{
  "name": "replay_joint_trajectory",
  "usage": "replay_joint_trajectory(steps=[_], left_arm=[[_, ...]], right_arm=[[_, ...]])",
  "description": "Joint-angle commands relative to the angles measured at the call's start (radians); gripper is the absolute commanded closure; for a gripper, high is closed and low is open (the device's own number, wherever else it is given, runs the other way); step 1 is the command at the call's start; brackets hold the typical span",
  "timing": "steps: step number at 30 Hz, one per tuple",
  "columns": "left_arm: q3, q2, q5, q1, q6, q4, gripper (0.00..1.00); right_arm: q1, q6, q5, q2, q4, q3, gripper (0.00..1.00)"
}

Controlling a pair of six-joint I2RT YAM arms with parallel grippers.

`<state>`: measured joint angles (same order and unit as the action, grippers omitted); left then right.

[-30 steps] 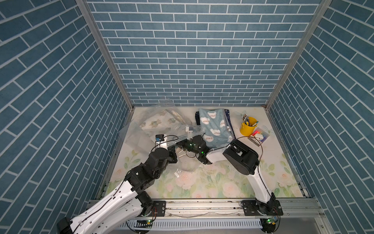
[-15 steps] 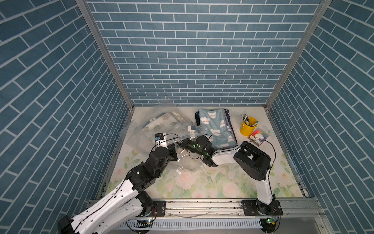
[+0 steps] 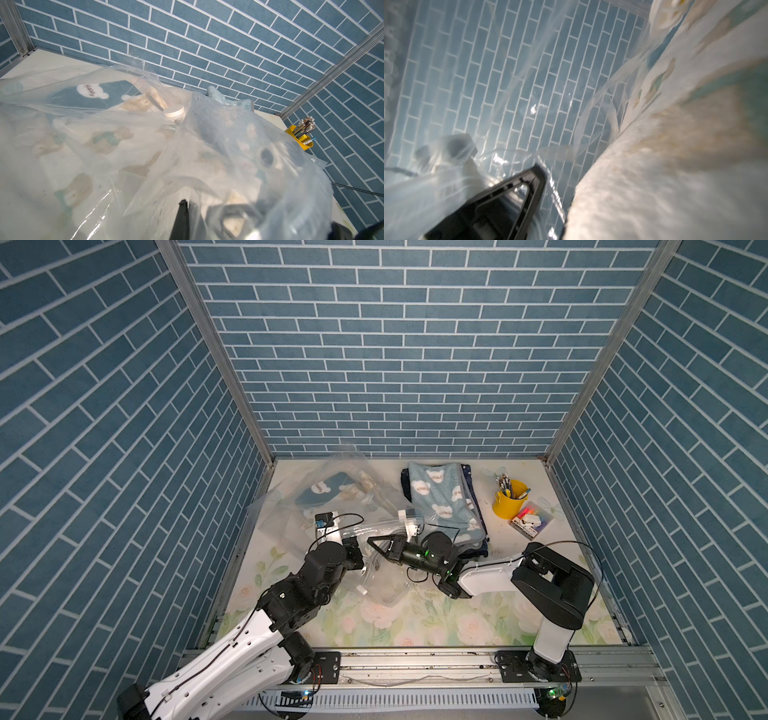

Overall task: Take the blanket out of the vacuum bag
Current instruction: Take out the blanket from the vacuum bag.

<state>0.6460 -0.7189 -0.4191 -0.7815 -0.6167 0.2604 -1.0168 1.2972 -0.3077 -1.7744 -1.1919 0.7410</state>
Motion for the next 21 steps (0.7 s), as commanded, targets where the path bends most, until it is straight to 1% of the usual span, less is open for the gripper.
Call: replay_joint_trajectory(steps=[1, 5, 11, 14, 21], left_arm=[[-0.014, 0.007, -0.031, -0.001, -0.007, -0.022, 1.00], [-0.018, -0.007, -0.010, -0.001, -0.017, -0.045, 1.00], [-0.005, -0.026, 0.006, -0.001, -0.023, -0.049, 1.00], [-0.004, -0.034, 0.021, -0.001, -0.024, -0.062, 1.00], [0.018, -0.114, 0.041, -0.001, -0.013, -0.076, 1.00]], right_arm=[[-0.008, -0.090, -0.039, 0.094, -0.109, -0.057, 1.00], [-0.010, -0.131, -0.064, 0.114, -0.057, -0.087, 1.00], [-0.056, -0.121, -0.059, 0.037, -0.120, -0.150, 1.00], [-0.085, -0.161, -0.047, 0.030, -0.061, -0.148, 1.00], [-0.123, -0.163, -0.058, -0.024, -0.063, -0.156, 1.00]])
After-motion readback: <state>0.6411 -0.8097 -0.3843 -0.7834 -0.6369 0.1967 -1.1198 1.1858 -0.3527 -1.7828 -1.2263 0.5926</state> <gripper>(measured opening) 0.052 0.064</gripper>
